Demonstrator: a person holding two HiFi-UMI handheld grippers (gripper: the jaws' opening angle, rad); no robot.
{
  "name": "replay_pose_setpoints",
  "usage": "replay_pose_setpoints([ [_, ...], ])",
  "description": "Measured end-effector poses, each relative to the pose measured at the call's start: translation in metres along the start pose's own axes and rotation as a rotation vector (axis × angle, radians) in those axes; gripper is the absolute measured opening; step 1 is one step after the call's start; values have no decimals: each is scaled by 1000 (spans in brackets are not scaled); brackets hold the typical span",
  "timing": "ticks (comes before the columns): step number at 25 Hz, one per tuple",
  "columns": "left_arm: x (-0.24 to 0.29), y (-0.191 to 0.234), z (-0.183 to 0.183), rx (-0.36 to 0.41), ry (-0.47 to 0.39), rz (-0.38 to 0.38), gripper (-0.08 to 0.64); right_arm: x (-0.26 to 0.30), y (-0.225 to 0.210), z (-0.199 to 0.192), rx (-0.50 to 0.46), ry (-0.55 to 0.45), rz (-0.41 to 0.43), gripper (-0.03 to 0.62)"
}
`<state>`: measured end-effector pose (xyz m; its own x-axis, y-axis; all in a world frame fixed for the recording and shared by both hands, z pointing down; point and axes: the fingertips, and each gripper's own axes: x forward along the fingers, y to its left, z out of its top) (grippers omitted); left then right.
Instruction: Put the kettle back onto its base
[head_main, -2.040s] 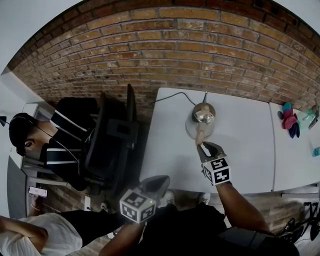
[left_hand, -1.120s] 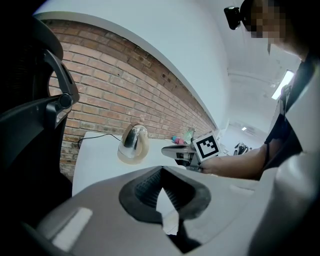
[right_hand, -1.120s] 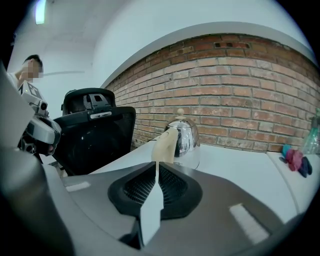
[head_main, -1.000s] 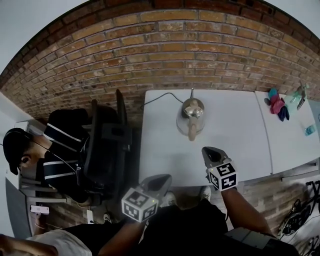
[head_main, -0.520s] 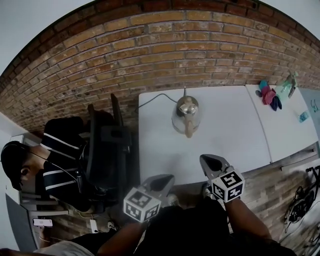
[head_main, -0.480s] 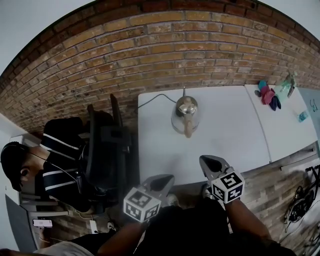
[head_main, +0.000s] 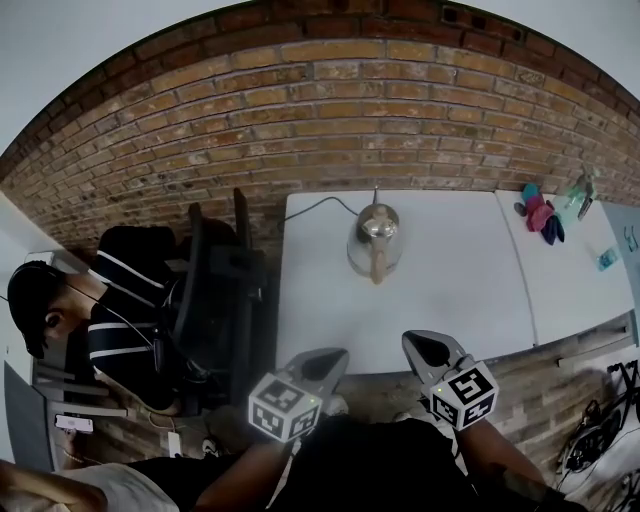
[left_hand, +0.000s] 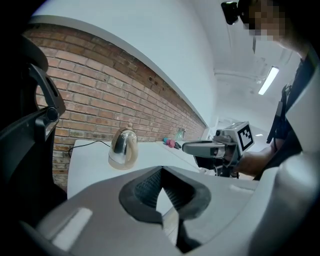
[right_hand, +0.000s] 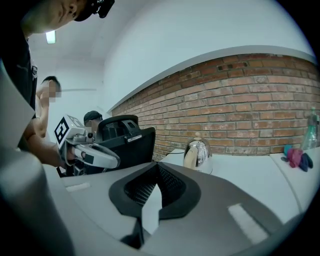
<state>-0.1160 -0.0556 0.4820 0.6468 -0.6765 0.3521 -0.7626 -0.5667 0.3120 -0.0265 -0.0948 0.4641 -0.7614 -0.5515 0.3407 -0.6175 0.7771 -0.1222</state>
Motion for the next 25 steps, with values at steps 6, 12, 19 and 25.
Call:
replay_pose_setpoints([
  [6,7,-28,-2,-20,-23,75,0,-35,-10,-3,-19,-8,56,26],
  [12,16,-73,-10,-26,-32,132,0,-79,-20,-15,-21,-27,105,26],
  [19,18,-114,-20,-32,-39,193,0,-123,-29,-33,-19,-34,146,26],
  [25,12,-128,-31,-29,-33,205,0,-142,-27,-48,-7,-31,141,25],
])
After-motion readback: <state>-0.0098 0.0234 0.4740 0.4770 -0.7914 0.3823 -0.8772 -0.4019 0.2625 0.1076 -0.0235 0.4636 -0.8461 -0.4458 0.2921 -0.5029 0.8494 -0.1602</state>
